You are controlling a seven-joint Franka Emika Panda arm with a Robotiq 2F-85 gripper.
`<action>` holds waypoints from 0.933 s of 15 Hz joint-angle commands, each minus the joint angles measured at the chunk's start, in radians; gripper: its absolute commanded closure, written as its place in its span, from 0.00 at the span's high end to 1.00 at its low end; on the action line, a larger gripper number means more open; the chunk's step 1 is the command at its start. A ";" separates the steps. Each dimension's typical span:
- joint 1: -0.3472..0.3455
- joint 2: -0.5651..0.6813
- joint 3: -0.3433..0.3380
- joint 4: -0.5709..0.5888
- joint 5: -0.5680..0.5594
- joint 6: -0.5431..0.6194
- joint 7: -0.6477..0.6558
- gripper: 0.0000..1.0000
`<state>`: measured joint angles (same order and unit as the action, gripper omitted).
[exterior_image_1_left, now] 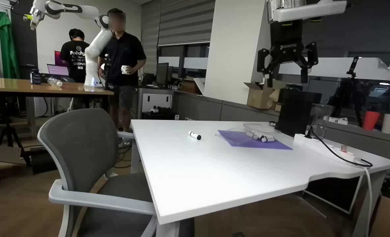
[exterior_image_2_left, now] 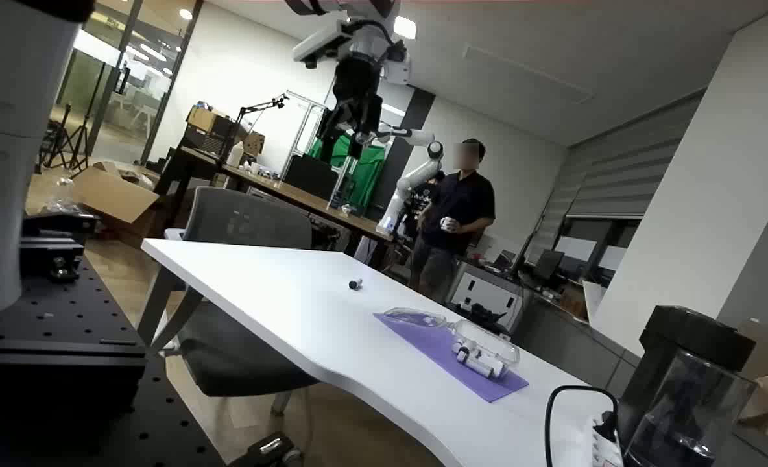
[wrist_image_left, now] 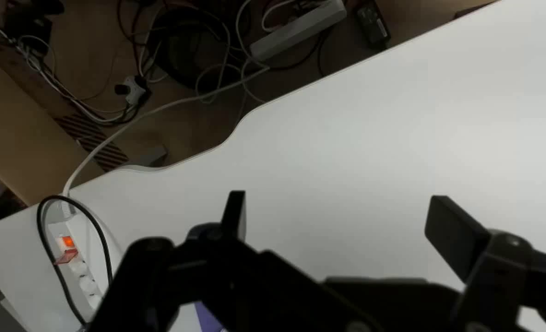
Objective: Take three bottles from the container and put them on the table
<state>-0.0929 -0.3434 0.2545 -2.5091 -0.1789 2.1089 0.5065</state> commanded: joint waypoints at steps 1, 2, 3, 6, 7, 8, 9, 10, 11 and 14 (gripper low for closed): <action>0.032 0.003 -0.031 0.002 -0.012 -0.004 0.009 1.00; 0.032 0.003 -0.031 0.002 -0.012 -0.004 0.009 1.00; 0.032 0.003 -0.031 0.002 -0.012 -0.004 0.009 1.00; 0.032 0.003 -0.031 0.002 -0.012 -0.004 0.009 1.00; 0.032 0.003 -0.031 0.002 -0.012 -0.004 0.009 1.00; 0.032 0.003 -0.031 0.002 -0.012 -0.004 0.009 1.00; 0.032 0.003 -0.031 0.002 -0.012 -0.004 0.009 1.00; 0.032 0.003 -0.031 0.002 -0.012 -0.004 0.009 1.00; 0.032 0.003 -0.031 0.002 -0.012 -0.004 0.009 1.00; 0.022 0.020 -0.053 0.016 -0.037 0.030 -0.018 1.00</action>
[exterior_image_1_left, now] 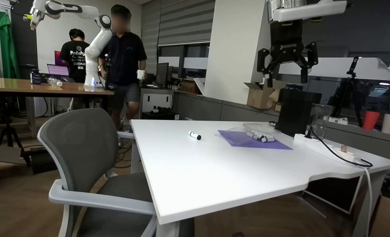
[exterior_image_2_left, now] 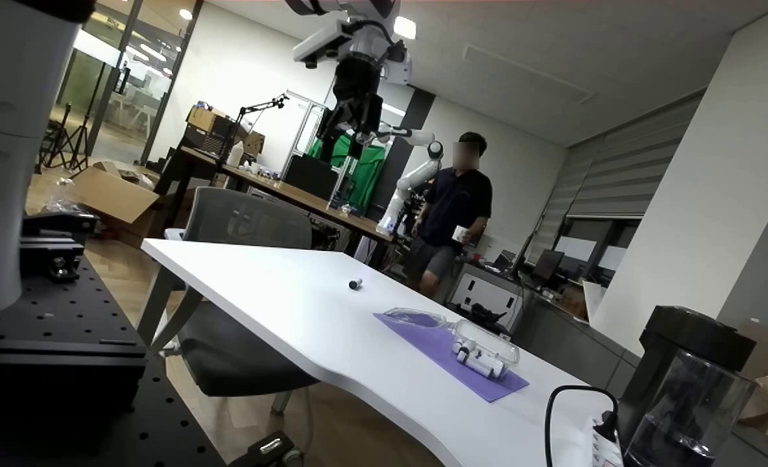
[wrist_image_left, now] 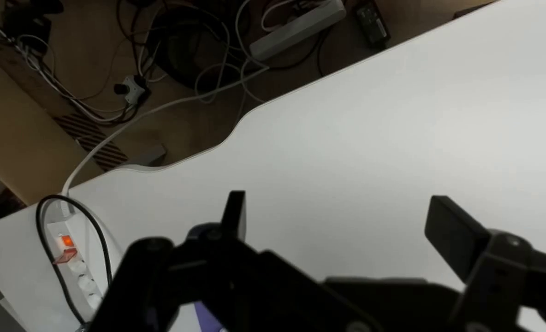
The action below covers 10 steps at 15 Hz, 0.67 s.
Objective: Take three bottles from the container and put them on the table
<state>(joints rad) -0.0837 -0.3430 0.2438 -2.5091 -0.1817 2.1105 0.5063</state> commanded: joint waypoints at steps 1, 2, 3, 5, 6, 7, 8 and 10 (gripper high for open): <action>0.004 0.029 -0.058 0.026 -0.056 0.053 -0.038 1.00; 0.003 0.042 -0.088 0.038 -0.056 0.081 -0.098 1.00; 0.003 0.059 -0.127 0.054 -0.048 0.116 -0.185 1.00; -0.002 0.115 -0.203 0.110 -0.020 0.161 -0.355 1.00; -0.008 0.147 -0.233 0.149 -0.014 0.166 -0.417 1.00; -0.015 0.193 -0.270 0.204 -0.006 0.162 -0.493 1.00; -0.017 0.233 -0.300 0.256 0.012 0.150 -0.561 1.00; -0.028 0.326 -0.346 0.383 0.052 0.106 -0.667 1.00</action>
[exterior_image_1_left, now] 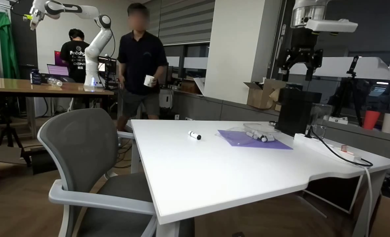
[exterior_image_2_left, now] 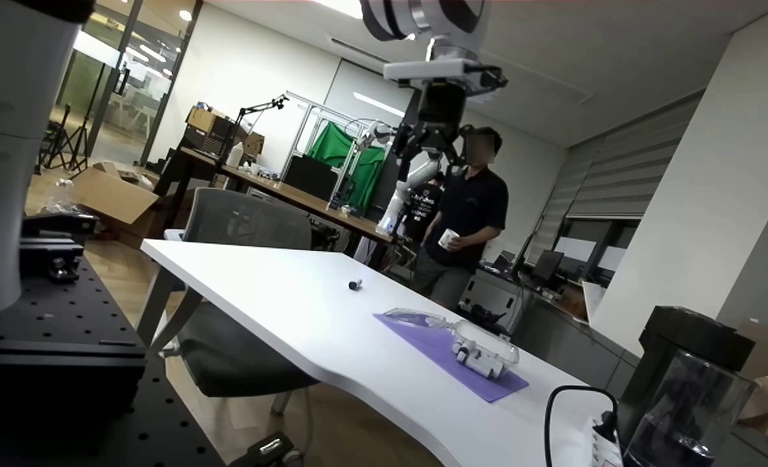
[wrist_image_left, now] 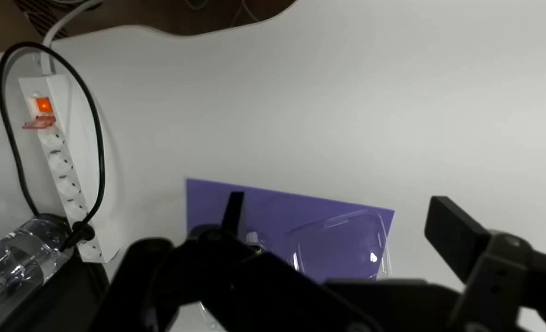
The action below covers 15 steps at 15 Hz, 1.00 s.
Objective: Take three bottles from the container and put them on the table
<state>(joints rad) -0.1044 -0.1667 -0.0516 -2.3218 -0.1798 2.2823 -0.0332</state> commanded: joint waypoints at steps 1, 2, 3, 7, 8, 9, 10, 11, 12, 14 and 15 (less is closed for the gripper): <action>-0.014 0.190 -0.067 0.252 0.070 -0.084 -0.161 1.00; -0.022 0.227 -0.077 0.308 0.092 -0.116 -0.188 1.00; -0.030 0.265 -0.084 0.366 0.102 -0.163 -0.188 1.00; -0.036 0.255 -0.082 0.331 0.091 -0.127 -0.183 1.00; -0.035 0.262 -0.081 0.339 0.092 -0.130 -0.183 1.00; -0.034 0.264 -0.080 0.341 0.093 -0.132 -0.183 1.00; -0.034 0.264 -0.080 0.342 0.093 -0.135 -0.183 1.00; -0.034 0.264 -0.080 0.343 0.093 -0.136 -0.183 1.00; -0.034 0.264 -0.080 0.343 0.093 -0.137 -0.184 1.00; -0.034 0.264 -0.080 0.343 0.094 -0.137 -0.184 1.00; -0.034 0.264 -0.080 0.343 0.094 -0.137 -0.184 1.00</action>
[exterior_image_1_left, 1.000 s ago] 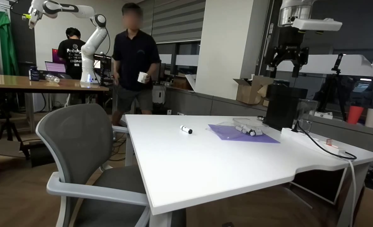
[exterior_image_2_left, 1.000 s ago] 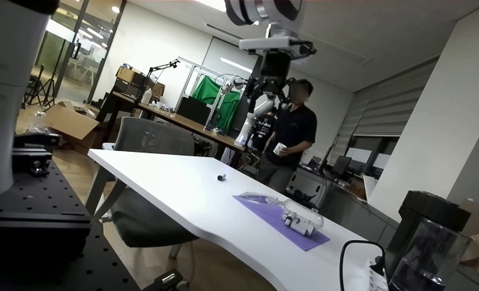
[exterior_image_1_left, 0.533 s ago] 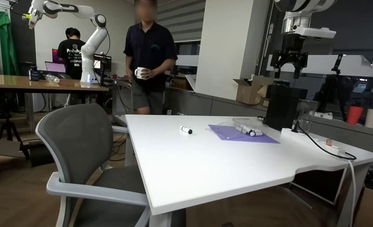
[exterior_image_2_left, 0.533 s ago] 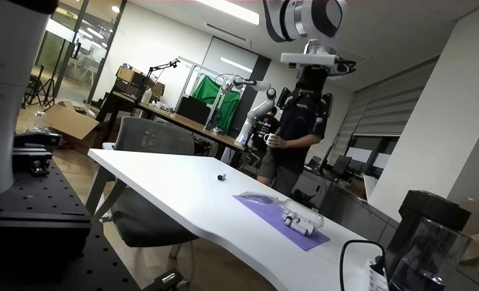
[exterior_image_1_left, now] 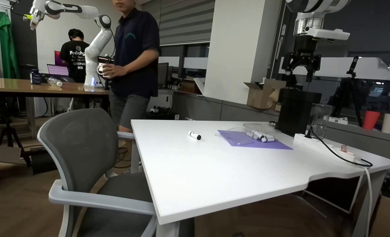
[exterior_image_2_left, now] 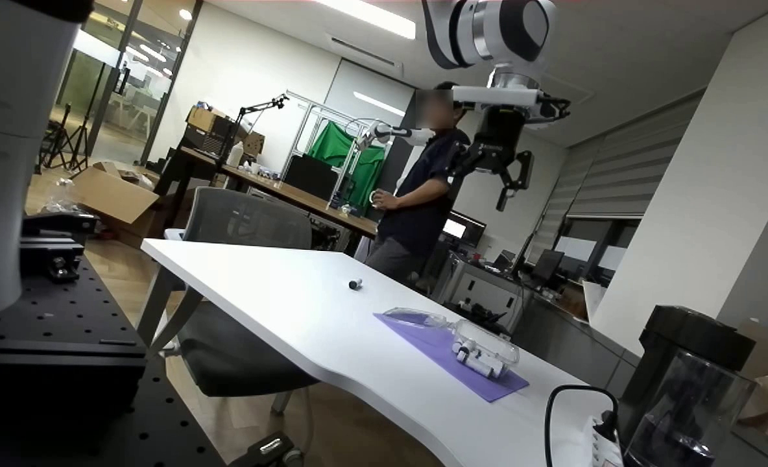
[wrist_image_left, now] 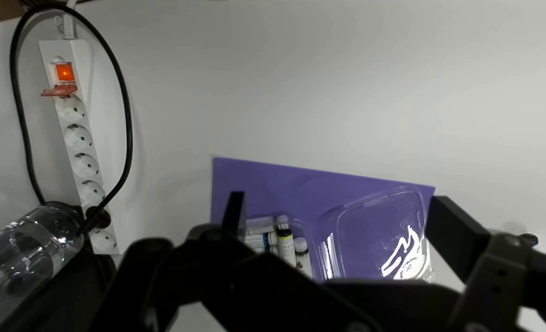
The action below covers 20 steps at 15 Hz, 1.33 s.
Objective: Take three bottles from the container and put them on the table
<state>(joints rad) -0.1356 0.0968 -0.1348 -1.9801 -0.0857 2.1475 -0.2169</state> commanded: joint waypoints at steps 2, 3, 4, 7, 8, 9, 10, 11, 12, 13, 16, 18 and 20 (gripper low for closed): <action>-0.011 0.026 0.000 0.026 0.007 0.043 -0.028 1.00; -0.016 0.053 -0.004 0.054 0.010 0.062 -0.029 1.00; -0.027 0.090 -0.006 0.089 0.035 0.096 -0.060 1.00; -0.070 0.254 -0.004 0.241 0.101 0.175 -0.138 1.00; -0.086 0.308 0.003 0.296 0.117 0.177 -0.154 1.00; -0.100 0.361 0.012 0.347 0.128 0.173 -0.166 1.00; -0.112 0.418 0.019 0.403 0.129 0.172 -0.172 1.00; -0.122 0.471 0.026 0.455 0.125 0.168 -0.173 1.00; -0.132 0.522 0.034 0.507 0.122 0.163 -0.173 1.00; -0.141 0.572 0.044 0.557 0.124 0.157 -0.170 1.00; -0.165 0.716 0.077 0.707 0.134 0.149 -0.161 1.00; -0.172 0.803 0.094 0.803 0.134 0.147 -0.160 1.00; -0.172 0.882 0.106 0.893 0.129 0.132 -0.157 1.00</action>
<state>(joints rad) -0.2924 0.8466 -0.0555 -1.2803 0.0381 2.3360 -0.3769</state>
